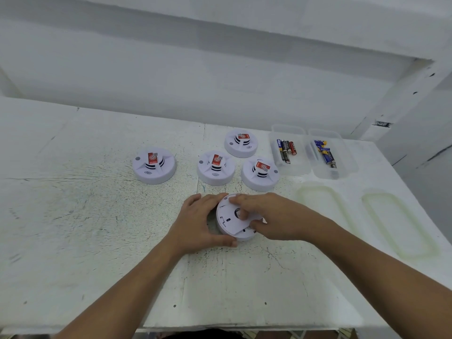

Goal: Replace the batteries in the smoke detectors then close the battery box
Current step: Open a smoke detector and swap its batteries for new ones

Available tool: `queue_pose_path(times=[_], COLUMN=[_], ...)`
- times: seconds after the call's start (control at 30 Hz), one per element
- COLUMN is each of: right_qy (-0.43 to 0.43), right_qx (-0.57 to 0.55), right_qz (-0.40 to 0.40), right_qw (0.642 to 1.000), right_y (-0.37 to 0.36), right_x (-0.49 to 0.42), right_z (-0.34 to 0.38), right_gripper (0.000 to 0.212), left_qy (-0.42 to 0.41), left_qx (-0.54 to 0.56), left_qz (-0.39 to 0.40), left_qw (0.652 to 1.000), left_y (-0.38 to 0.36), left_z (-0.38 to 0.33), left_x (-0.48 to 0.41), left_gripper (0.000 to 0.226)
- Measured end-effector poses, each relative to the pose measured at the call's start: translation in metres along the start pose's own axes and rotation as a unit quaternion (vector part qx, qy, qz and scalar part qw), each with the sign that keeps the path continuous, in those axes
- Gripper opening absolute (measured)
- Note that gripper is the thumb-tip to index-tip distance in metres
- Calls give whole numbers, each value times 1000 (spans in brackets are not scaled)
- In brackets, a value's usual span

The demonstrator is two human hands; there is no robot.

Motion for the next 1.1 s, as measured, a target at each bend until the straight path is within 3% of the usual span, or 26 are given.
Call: queue_pose_path(times=[0.13,0.23,0.37,0.53,0.8,1.1], right_qy=[-4,-15,-23,-33,-60,-51], right_qx=[-20,-29,-25,-47,-49,-64], right_qz=[-21,-42,-51,-52,-32,-58], right_qw=[1000,999,998,997,996,995], right_y=[2,-1,-7,-11,-18,-18], right_x=[2,1,0,4,5,7], right_z=[3,4,2,3,3,9], right_gripper=[18,35,31,54,59,45], left_qy=[1,2,5,16,26,22], left_qx=[5,6,7,12,12,15], left_qz=[-2,-3,1,3,3,11], left_qw=[1000,1000,1000,1000,1000,1000], left_y=[0,0,-1,0,0,-2], left_z=[0,0,-1,-1,-1,2], left_x=[0,0,-1,-2,-1,-1], left_gripper=[104,102,103,109,117,113])
Point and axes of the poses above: each hand's wrist, its own x-axis away from the middle knuckle, its own y-axis out of the back of the hand, z = x × y, the point moved 7 cm from there along -x, towards the middle knuckle, and after that the axes turned 9 degrees about -z, right-handed, at the moved point
